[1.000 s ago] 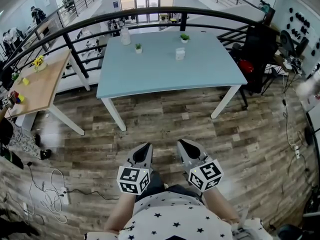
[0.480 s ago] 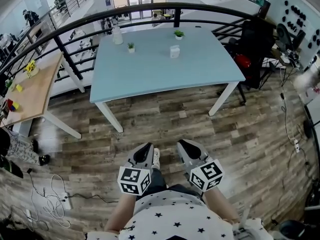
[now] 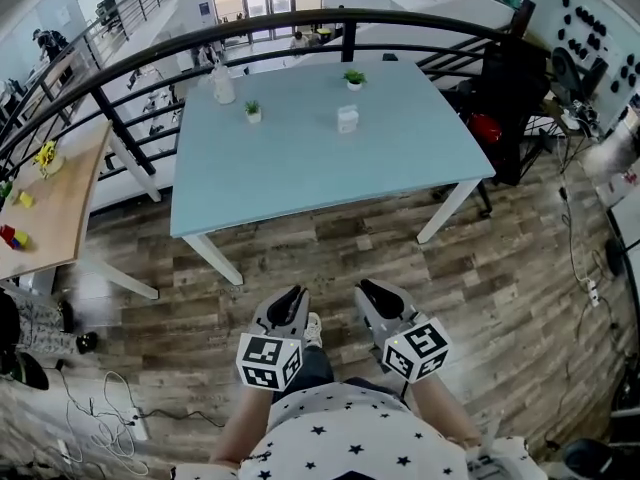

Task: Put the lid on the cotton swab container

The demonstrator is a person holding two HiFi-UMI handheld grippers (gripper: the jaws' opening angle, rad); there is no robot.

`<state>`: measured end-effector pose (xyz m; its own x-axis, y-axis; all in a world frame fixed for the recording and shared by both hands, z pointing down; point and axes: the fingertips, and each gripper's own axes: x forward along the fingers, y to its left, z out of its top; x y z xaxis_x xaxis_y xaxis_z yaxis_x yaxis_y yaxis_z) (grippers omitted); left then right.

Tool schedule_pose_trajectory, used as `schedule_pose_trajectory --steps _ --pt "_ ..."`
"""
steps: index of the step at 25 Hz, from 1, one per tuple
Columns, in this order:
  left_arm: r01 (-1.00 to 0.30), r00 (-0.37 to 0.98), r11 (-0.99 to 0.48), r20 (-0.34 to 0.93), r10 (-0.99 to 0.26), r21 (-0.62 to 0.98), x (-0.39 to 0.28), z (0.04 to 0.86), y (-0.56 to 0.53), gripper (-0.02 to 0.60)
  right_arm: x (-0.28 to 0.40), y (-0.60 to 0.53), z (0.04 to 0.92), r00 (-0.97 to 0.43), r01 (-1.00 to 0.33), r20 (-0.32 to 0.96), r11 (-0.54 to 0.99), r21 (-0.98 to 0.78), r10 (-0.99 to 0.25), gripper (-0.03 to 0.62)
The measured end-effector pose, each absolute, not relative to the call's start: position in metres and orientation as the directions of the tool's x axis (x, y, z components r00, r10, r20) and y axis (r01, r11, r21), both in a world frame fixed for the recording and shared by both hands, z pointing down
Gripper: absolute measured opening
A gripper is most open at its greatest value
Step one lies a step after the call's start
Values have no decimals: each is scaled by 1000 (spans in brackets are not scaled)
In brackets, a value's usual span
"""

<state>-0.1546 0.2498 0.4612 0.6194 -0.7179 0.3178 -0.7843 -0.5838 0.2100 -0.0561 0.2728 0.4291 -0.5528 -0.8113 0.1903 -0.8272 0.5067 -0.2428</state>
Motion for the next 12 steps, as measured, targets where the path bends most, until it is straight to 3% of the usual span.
schedule_pose_trajectory --steps 12 --pt "-748 659 -632 337 -673 201 -146 450 120 111 -52 143 419 -544 -835 237 489 -252 -805 131"
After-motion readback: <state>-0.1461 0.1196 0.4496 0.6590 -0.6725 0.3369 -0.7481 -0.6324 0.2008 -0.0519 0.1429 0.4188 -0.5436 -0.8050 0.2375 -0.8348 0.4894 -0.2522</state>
